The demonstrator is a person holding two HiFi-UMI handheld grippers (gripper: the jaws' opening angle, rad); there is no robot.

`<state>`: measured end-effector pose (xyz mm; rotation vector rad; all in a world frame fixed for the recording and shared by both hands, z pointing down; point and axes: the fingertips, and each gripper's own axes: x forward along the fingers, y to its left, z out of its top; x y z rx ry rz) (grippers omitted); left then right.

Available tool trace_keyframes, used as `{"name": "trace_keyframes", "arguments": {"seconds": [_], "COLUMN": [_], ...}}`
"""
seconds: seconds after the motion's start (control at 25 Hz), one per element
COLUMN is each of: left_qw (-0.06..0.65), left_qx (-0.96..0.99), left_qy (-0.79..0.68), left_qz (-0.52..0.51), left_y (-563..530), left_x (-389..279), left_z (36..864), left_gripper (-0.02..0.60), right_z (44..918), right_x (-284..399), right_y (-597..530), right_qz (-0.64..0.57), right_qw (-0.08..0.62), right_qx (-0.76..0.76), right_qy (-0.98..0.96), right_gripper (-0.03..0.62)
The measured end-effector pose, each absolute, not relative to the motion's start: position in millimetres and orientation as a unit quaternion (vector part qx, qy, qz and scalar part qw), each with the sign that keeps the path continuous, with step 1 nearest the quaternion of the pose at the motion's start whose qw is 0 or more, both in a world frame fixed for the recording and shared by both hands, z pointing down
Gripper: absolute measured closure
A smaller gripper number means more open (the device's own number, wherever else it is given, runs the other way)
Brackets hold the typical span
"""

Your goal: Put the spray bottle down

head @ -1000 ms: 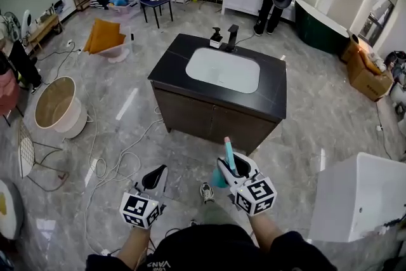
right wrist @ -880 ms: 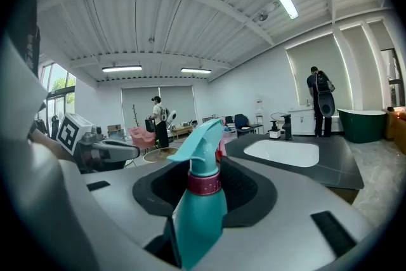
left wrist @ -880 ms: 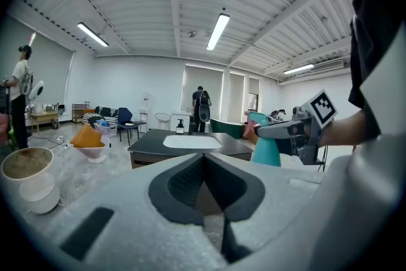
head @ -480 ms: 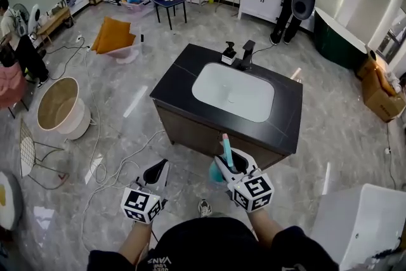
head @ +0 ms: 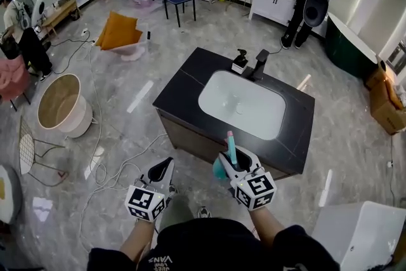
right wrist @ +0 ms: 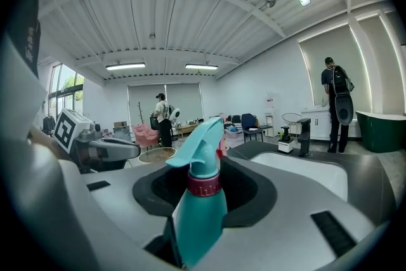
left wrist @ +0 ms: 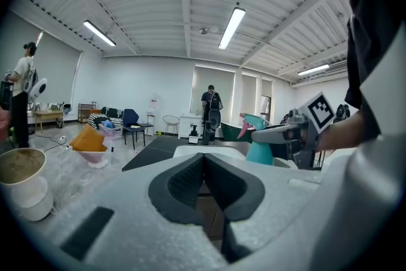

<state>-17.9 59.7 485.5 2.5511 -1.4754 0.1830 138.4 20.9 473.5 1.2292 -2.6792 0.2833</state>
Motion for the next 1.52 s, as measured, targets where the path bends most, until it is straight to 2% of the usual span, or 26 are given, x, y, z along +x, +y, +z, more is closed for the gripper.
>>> {"name": "trace_keyframes", "arguments": {"seconds": [1.0,1.52], "left_qw": [0.091,0.112], "left_qx": [0.924,0.929], "left_qy": [-0.357,-0.336], "left_qz": [0.103,0.105], "left_y": [-146.5,-222.5], "left_x": [-126.2,-112.9], "left_z": [501.6,513.0], "left_gripper": [0.571,0.571], "right_z": [494.6,493.9], "right_x": [33.4,39.3], "right_y": [-160.8,-270.5], "right_qz": [0.109,0.09], "right_qw": [0.073,0.092], "right_qx": [0.548,0.557], "right_qy": [-0.826,-0.821], "right_gripper": [0.441,0.441]}}
